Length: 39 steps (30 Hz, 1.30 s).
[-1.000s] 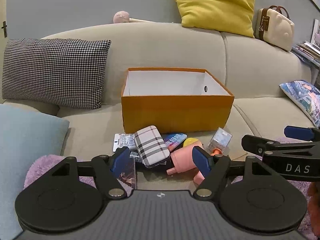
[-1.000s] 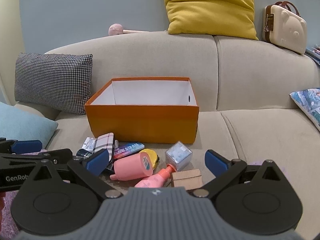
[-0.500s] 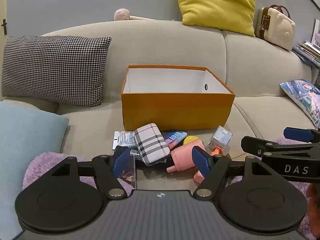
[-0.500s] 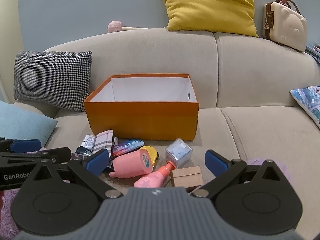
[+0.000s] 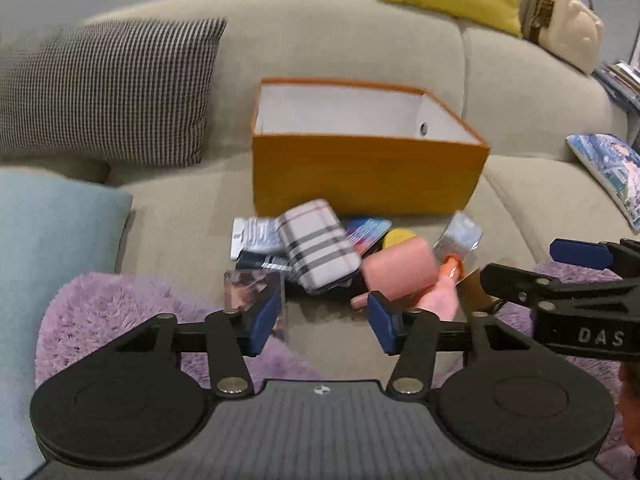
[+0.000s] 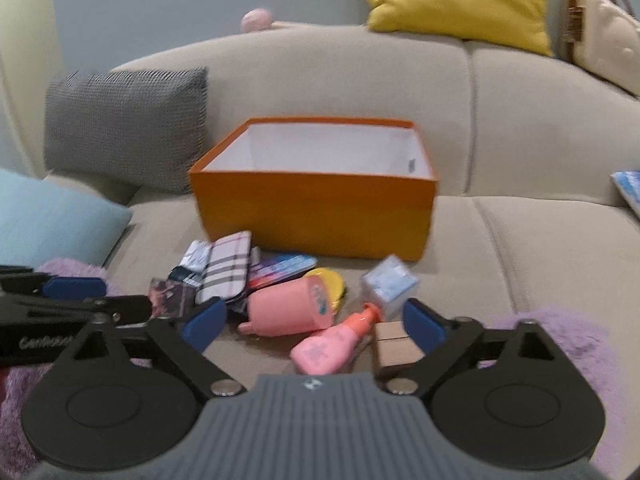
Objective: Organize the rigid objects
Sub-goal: 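Grasp the dark picture card box with the left gripper while the right grasps the plaid case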
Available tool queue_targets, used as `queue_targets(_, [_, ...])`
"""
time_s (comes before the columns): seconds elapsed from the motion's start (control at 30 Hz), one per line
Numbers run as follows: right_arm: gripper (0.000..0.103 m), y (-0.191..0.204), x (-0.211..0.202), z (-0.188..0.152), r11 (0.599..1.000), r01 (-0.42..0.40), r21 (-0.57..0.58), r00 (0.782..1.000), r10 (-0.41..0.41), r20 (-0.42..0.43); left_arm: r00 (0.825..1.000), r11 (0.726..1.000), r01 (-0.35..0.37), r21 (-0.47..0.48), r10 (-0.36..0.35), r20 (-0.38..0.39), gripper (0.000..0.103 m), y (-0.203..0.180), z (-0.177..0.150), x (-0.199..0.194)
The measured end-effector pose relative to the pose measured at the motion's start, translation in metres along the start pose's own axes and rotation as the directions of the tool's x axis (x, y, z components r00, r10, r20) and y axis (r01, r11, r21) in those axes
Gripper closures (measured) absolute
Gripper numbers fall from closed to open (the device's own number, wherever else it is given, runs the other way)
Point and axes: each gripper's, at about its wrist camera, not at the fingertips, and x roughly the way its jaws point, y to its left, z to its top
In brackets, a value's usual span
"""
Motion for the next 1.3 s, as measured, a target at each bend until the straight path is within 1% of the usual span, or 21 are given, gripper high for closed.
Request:
queue_targets(0.07, [0.025, 0.003, 0.010, 0.001, 0.999, -0.030, -0.014, 0.999, 0.029, -0.030, 0.999, 1.000, -0.003, -0.020, 0.002, -0.043, 0.043, 0.011, 0.005, 0.011])
queue_targets(0.17, [0.029, 0.009, 0.027, 0.005, 0.998, -0.061, -0.033, 0.996, 0.058, -0.065, 0.993, 0.999, -0.046, -0.014, 0.044, -0.108, 0.043, 0.024, 0.014, 0.030])
queue_targets(0.23, [0.030, 0.013, 0.040, 0.010, 0.996, -0.075, -0.045, 0.994, 0.071, -0.080, 0.987, 0.998, -0.057, -0.008, 0.055, -0.148, 0.043, 0.031, 0.021, 0.042])
queue_targets(0.27, [0.030, 0.015, 0.046, 0.013, 0.995, -0.080, -0.052, 0.993, 0.076, -0.086, 0.984, 0.999, -0.051, -0.010, 0.049, -0.173, 0.043, 0.035, 0.024, 0.049])
queue_targets(0.33, [0.030, 0.018, 0.059, 0.021, 0.994, -0.093, -0.066, 0.991, 0.086, -0.100, 0.972, 1.000, -0.023, -0.018, 0.019, -0.234, 0.041, 0.046, 0.031, 0.065])
queue_targets(0.4, [0.030, 0.021, 0.073, 0.030, 0.991, -0.104, -0.081, 0.989, 0.095, -0.111, 0.952, 0.999, -0.001, -0.035, -0.010, -0.306, 0.038, 0.054, 0.037, 0.084])
queue_targets(0.47, [0.030, 0.023, 0.087, 0.040, 0.989, -0.115, -0.091, 0.987, 0.104, -0.120, 0.937, 0.999, 0.016, -0.047, -0.031, -0.348, 0.038, 0.060, 0.040, 0.097])
queue_targets(0.53, [0.030, 0.025, 0.099, 0.048, 0.988, -0.130, -0.087, 0.984, 0.118, -0.130, 0.923, 0.999, 0.025, -0.042, -0.039, -0.383, 0.033, 0.064, 0.044, 0.109])
queue_targets(0.57, [0.030, 0.026, 0.108, 0.053, 0.987, -0.139, -0.081, 0.982, 0.127, -0.141, 0.918, 0.999, 0.029, -0.035, -0.041, -0.394, 0.031, 0.064, 0.045, 0.114])
queue_targets(0.6, [0.030, 0.027, 0.114, 0.055, 0.987, -0.147, -0.072, 0.979, 0.135, -0.151, 0.913, 0.999, 0.041, -0.030, -0.049, -0.406, 0.025, 0.065, 0.046, 0.119])
queue_targets(0.63, [0.030, 0.027, 0.121, 0.058, 0.986, -0.155, -0.060, 0.976, 0.143, -0.163, 0.907, 0.998, 0.049, -0.027, -0.056, -0.417, 0.022, 0.065, 0.046, 0.124])
queue_targets(0.7, [0.030, 0.028, 0.134, 0.062, 0.985, -0.167, -0.040, 0.970, 0.157, -0.184, 0.902, 0.998, 0.055, -0.021, -0.059, -0.428, 0.019, 0.065, 0.046, 0.132])
queue_targets(0.93, [0.032, 0.033, 0.174, 0.070, 0.976, -0.216, 0.000, 0.942, 0.209, -0.263, 0.888, 0.998, 0.057, -0.006, -0.054, -0.457, 0.017, 0.067, 0.041, 0.150])
queue_targets(1.07, [0.035, 0.033, 0.193, 0.069, 0.971, -0.236, 0.033, 0.918, 0.234, -0.319, 0.882, 0.998, 0.053, -0.017, -0.055, -0.469, 0.019, 0.069, 0.040, 0.160])
queue_targets(1.1, [0.036, 0.033, 0.197, 0.068, 0.970, -0.240, 0.043, 0.912, 0.241, -0.333, 0.880, 0.998, 0.052, -0.019, -0.055, -0.471, 0.022, 0.070, 0.040, 0.163])
queue_targets(1.13, [0.036, 0.033, 0.201, 0.067, 0.969, -0.242, 0.051, 0.906, 0.245, -0.346, 0.880, 0.998, 0.050, -0.023, -0.055, -0.472, 0.027, 0.071, 0.040, 0.165])
queue_targets(1.17, [0.037, 0.034, 0.205, 0.065, 0.967, -0.246, 0.059, 0.899, 0.251, -0.358, 0.880, 0.999, 0.045, -0.028, -0.053, -0.472, 0.027, 0.073, 0.040, 0.166])
queue_targets(1.27, [0.037, 0.036, 0.208, 0.065, 0.965, -0.254, 0.058, 0.901, 0.258, -0.348, 0.885, 0.998, 0.053, -0.043, -0.067, -0.460, 0.030, 0.075, 0.041, 0.166])
queue_targets(1.3, [0.037, 0.037, 0.209, 0.065, 0.965, -0.257, 0.057, 0.902, 0.260, -0.346, 0.888, 0.997, 0.056, -0.046, -0.071, -0.454, 0.033, 0.076, 0.041, 0.165])
